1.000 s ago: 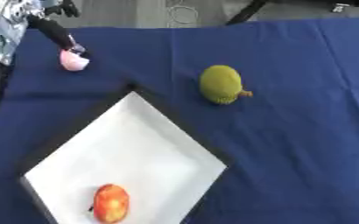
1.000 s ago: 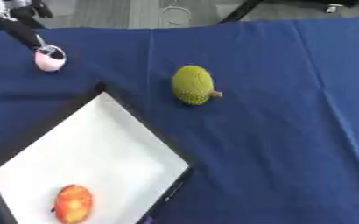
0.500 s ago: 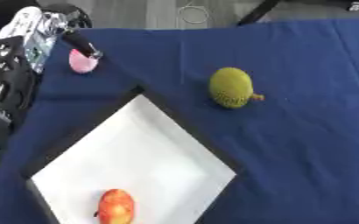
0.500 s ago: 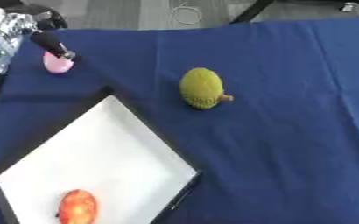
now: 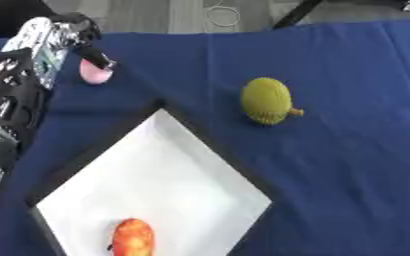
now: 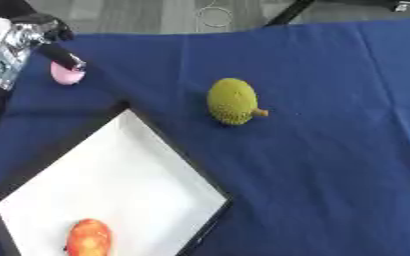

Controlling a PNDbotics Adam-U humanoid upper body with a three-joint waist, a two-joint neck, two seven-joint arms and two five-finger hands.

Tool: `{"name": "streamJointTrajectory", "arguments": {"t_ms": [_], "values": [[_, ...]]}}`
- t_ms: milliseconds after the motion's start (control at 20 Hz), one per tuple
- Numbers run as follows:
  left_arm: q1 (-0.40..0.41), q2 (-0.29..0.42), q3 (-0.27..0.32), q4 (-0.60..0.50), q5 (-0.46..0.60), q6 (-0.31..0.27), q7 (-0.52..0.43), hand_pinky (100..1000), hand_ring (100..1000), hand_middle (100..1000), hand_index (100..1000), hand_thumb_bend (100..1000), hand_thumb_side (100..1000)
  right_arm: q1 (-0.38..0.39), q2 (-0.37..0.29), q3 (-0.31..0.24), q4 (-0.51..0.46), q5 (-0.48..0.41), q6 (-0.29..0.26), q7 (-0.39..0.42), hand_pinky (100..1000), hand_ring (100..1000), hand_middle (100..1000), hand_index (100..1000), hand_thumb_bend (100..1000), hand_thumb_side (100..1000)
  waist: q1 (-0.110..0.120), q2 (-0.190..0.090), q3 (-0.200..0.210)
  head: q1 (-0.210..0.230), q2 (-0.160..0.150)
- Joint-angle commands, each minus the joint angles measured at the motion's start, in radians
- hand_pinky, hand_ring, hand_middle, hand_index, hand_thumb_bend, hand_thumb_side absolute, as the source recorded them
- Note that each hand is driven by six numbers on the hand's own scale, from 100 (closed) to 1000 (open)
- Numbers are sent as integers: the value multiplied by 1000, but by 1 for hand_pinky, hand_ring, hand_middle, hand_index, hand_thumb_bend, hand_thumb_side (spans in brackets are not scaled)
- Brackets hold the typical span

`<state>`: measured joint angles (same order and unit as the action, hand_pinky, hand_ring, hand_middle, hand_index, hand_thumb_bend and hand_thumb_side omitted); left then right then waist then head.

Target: Pick up objects on the table and place them in the box.

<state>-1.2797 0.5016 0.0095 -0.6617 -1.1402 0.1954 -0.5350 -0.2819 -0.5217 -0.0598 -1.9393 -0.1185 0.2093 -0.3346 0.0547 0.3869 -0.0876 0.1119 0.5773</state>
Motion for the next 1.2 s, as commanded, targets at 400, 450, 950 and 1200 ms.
{"name": "streamJointTrajectory", "arguments": {"t_ms": [400,450,950,1200], "values": [[-13,25,-3,3,-50,-15,-93,828,828,745,642,201,108,-1,-9,-5,-11,-2,-1,0,882,881,855,889,100,661,7,-12,2,4,-4],[-13,25,-3,3,-55,-13,-96,810,809,723,584,164,100,0,-10,-6,-10,-3,-1,0,882,881,855,889,100,661,7,-14,3,4,-1],[-30,88,-101,-275,121,-103,-86,784,770,655,449,228,100,38,-37,-14,-7,-9,-4,-8,882,881,855,889,100,647,10,-66,41,-48,60],[-13,139,-182,-517,235,-145,-132,786,768,654,446,240,100,51,-56,-16,-6,-15,-7,-7,883,881,855,889,100,639,16,-96,61,-72,77]]}}
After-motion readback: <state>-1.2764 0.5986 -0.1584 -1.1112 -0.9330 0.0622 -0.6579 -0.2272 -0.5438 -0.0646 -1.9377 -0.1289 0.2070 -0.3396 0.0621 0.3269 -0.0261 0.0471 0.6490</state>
